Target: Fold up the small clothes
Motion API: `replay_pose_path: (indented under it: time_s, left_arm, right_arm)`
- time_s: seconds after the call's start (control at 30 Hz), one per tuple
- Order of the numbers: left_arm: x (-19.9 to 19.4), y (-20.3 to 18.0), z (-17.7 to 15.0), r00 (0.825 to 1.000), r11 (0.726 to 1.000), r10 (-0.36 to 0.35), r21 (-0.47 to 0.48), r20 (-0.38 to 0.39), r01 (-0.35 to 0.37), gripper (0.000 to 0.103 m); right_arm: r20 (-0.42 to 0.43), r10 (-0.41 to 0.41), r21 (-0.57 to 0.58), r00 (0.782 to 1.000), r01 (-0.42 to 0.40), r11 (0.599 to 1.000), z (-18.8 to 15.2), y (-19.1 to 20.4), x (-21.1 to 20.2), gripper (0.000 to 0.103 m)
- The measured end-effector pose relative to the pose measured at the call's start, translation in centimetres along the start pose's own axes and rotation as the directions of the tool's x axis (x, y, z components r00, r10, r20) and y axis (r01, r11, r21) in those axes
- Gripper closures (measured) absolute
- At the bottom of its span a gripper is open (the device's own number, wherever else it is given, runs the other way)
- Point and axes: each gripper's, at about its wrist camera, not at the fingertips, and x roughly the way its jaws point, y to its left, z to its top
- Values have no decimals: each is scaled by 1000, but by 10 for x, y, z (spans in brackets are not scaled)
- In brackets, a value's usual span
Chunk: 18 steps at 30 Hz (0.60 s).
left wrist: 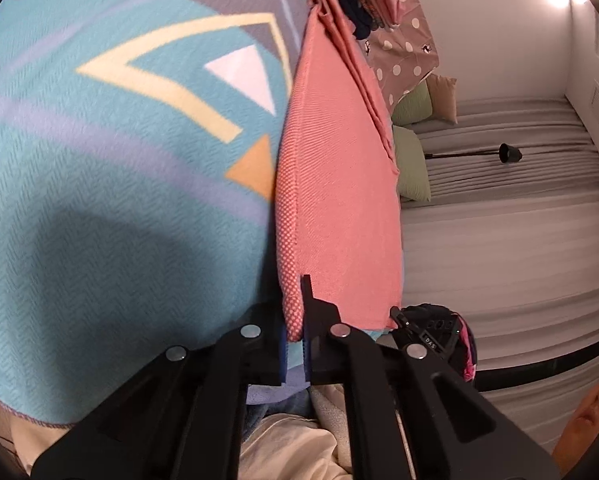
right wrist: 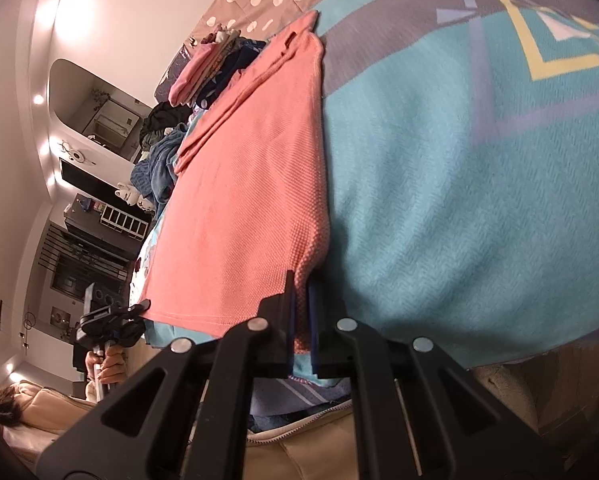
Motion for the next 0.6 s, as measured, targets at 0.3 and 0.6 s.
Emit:
replay_pose_path:
  time_s: [0.3,0.6]
  left_arm:
    - [-14,-21,10,998,998,-44,40,41,42,98]
    - [-24,-42,23,985,988,-139,81,107,131,98]
  right_arm:
    - [63,50,-5,997,-49,999,10,11,-14,99]
    - [142,133,4,981,-135,991,48,24,-30,99]
